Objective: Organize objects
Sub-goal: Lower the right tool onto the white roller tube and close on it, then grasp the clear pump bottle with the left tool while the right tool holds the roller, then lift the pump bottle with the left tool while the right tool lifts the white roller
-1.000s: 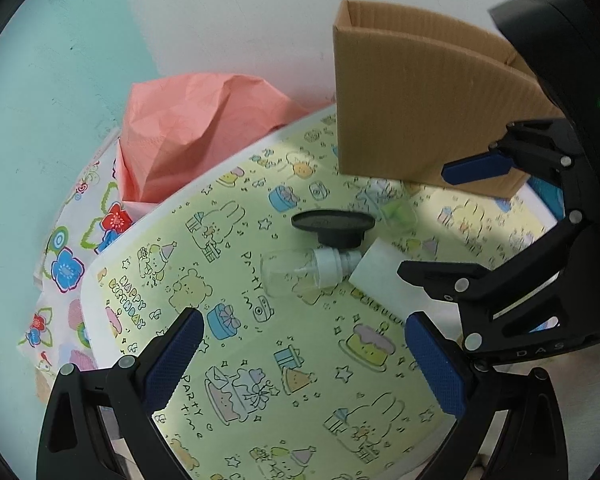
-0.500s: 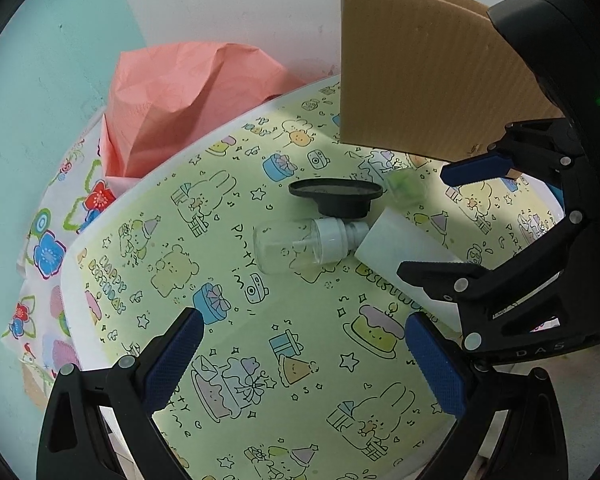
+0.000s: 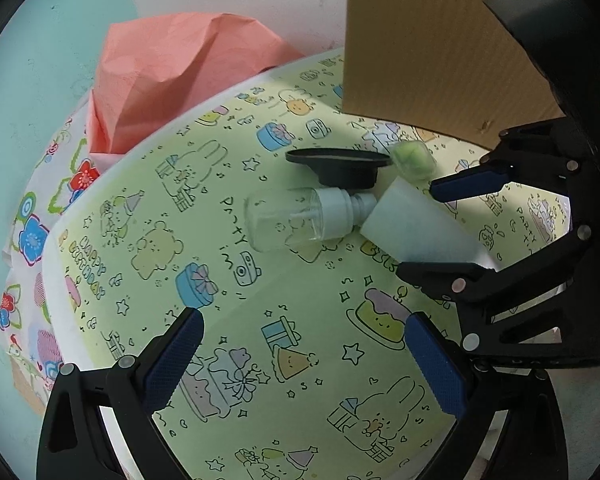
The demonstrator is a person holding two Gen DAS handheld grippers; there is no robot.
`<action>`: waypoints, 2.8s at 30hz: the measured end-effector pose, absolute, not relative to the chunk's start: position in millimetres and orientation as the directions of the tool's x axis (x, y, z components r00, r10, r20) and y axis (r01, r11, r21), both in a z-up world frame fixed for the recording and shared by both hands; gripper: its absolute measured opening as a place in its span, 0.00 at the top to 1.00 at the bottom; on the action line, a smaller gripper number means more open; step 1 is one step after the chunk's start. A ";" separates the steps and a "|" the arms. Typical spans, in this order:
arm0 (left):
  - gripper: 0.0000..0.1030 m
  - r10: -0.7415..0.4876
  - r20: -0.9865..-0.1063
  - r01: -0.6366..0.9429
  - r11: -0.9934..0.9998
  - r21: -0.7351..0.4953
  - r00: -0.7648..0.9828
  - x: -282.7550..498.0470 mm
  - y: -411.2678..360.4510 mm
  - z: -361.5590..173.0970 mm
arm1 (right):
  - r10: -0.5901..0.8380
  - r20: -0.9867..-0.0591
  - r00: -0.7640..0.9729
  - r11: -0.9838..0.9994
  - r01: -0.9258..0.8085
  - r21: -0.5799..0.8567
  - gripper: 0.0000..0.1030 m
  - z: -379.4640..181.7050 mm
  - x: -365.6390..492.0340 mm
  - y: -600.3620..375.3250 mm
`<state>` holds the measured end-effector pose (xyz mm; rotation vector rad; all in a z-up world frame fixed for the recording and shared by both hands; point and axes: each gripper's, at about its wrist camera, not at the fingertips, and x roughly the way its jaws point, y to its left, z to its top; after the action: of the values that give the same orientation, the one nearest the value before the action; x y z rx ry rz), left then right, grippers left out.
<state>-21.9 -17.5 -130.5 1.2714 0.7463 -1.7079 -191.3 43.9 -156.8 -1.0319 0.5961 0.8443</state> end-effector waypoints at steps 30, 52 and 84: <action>0.02 -0.268 -0.955 0.910 -0.414 -0.007 -0.130 -38.6 -30.6 -135.8 | 0.331 -0.777 0.536 0.291 -0.841 -0.456 0.52 -140.2 -171.4 19.0; 0.02 -0.256 -0.959 0.949 -0.312 -0.038 -0.122 -39.8 -74.5 -161.0 | 0.360 -0.782 0.509 0.302 -0.857 -0.418 0.52 -133.2 -150.3 13.2; 0.16 -0.300 -0.951 0.932 -0.359 0.044 -0.071 -61.7 -63.9 -174.5 | 0.396 -0.794 0.461 0.254 -0.886 -0.388 0.52 -134.6 -150.4 12.9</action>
<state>-61.7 -63.9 -174.5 1.2163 0.7825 -1.6157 -150.4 12.9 -134.6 -0.9434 0.6255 0.9516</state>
